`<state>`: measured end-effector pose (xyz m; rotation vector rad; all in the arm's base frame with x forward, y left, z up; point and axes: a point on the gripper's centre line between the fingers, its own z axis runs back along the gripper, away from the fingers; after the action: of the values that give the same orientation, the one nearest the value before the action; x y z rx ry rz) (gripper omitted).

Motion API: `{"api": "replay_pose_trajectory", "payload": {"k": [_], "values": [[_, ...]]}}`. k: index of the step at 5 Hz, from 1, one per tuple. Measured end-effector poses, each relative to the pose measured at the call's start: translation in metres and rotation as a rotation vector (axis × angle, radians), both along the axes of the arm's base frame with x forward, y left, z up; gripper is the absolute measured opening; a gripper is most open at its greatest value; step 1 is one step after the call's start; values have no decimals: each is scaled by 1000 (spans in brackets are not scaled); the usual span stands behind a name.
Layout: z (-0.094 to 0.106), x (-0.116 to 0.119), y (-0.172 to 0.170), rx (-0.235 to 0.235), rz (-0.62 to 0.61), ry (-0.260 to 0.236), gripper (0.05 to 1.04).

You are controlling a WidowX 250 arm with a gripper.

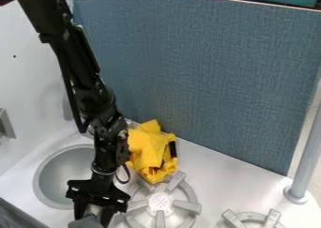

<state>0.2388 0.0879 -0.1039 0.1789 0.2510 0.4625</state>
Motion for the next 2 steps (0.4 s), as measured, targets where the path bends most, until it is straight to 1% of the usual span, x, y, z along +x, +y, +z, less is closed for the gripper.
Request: {"api": "replay_pose_trajectory", "payload": {"k": [1,2], "values": [[5,4,-2,-8,47,30,982],[10,2,-9,-42,111,74,1005]]}}
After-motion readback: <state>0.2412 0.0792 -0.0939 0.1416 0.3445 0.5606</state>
